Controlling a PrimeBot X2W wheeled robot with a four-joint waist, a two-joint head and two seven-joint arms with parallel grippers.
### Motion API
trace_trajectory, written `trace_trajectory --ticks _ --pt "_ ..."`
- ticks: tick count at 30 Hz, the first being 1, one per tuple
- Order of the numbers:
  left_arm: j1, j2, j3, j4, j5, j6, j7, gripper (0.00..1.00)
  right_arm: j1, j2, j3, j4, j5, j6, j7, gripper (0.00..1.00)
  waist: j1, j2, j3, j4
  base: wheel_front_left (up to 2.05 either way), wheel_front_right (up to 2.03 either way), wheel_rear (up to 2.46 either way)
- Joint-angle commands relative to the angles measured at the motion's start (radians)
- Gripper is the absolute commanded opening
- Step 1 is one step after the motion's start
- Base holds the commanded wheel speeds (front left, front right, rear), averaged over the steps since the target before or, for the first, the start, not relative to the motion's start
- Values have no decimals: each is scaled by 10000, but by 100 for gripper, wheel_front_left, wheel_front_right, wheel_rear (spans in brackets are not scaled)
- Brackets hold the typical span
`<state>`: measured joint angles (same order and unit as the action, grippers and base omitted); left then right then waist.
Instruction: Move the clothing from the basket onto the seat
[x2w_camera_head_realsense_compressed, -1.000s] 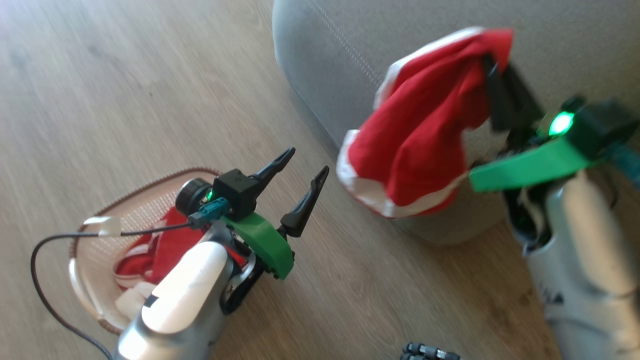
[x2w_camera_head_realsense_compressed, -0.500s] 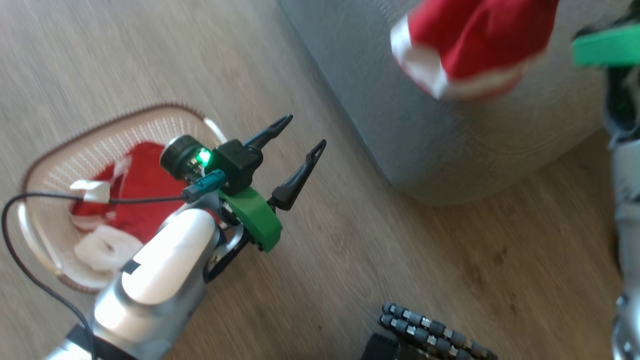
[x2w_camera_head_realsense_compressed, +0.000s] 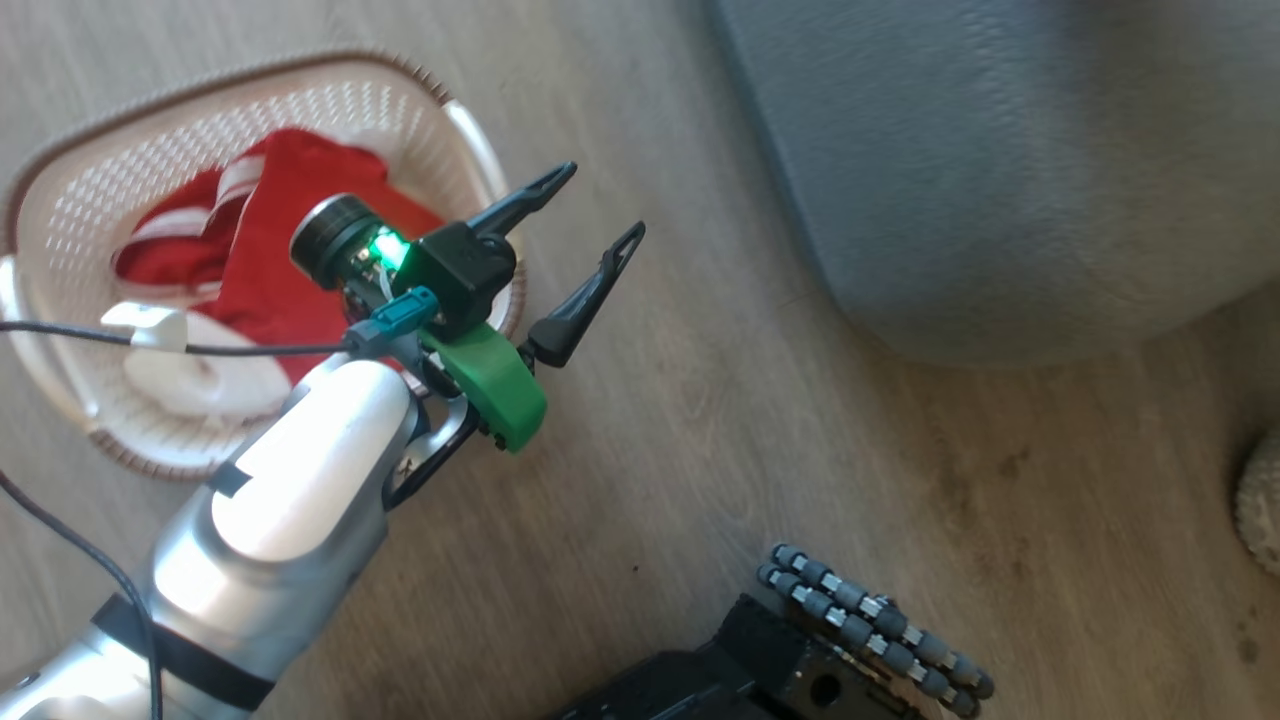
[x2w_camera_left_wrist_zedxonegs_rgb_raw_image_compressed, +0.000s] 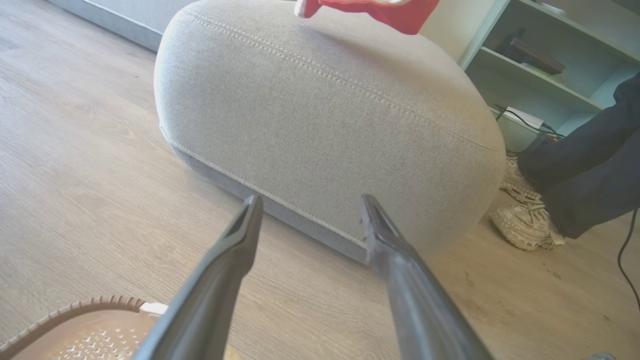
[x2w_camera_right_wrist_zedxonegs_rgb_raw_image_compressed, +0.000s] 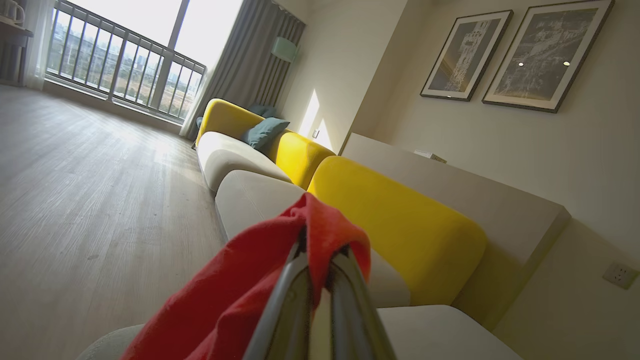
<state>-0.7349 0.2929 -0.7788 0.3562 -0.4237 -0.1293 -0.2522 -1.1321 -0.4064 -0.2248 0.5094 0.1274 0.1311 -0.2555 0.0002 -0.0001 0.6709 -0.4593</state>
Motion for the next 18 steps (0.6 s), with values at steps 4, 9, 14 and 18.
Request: trace_trajectory --ticks 4,9,14,18 --pt "-267 114 91 -467 158 -14 -95 100 -1114 -972 -1918 1652 -1140 -4 -63 0 -2 1 766 962 0 0 0" --pt "-263 149 209 -525 241 -14 -95 100 -1544 -666 -2156 3066 -1714 -4 -46 0 -2 1 1090 1166 0 0 0" --pt "-268 19 285 -565 328 -14 -95 100 -1325 -328 -2385 4148 -1899 -4 -57 0 -2 1 1224 1330 0 0 0" --pt "-307 -65 377 -578 346 -14 -95 100 -731 -118 -2413 4240 -1680 -4 -59 0 -2 1 1195 1418 0 0 0"
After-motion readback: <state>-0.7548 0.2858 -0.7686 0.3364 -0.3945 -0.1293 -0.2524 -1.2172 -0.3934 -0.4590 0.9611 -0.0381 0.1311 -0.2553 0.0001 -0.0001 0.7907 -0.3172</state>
